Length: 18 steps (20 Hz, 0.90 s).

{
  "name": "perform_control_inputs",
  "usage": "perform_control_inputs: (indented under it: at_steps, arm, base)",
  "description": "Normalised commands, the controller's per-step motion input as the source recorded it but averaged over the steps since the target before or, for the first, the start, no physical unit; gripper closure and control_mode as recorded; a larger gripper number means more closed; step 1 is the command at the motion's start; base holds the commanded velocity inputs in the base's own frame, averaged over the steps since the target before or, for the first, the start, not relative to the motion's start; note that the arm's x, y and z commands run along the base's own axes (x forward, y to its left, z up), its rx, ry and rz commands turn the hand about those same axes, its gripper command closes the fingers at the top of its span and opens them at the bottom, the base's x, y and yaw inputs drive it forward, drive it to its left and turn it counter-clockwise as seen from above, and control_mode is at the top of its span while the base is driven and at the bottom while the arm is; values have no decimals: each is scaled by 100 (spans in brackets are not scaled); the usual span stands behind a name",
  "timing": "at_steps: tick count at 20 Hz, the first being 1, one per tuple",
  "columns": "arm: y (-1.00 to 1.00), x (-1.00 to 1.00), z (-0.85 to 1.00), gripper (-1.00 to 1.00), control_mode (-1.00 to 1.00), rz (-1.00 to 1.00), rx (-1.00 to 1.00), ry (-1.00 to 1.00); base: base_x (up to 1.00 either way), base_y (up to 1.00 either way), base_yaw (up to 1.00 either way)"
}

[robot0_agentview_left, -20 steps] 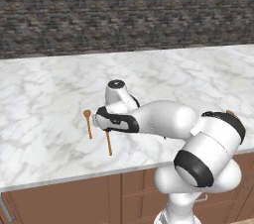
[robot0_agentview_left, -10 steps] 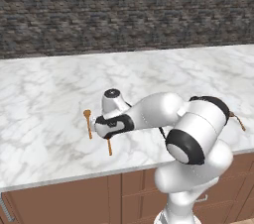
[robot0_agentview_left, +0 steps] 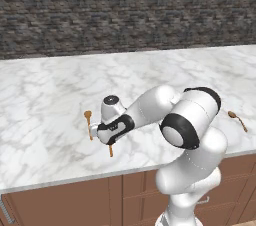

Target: Organize the utensils by type. Pick up the wooden spoons from the counter and place them in the open cabinet. Then pick up the metallic utensils from the counter and place them in the open drawer.

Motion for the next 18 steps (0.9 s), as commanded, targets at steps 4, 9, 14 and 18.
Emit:
perform_control_inputs:
  at_steps: [4,9,14,18]
  arm:
    - [2,10,-28,-100,-100,0,0,0]
    - [1,9,-27,-100,-100,0,0,0]
    - [2,6,-21,100,-100,0,0,0]
    - [-6,0,-15,100,-100,-8,0,5]
  base:
    - [0,0,0]
    - [0,0,0]
    - [0,0,0]
    - [0,0,0]
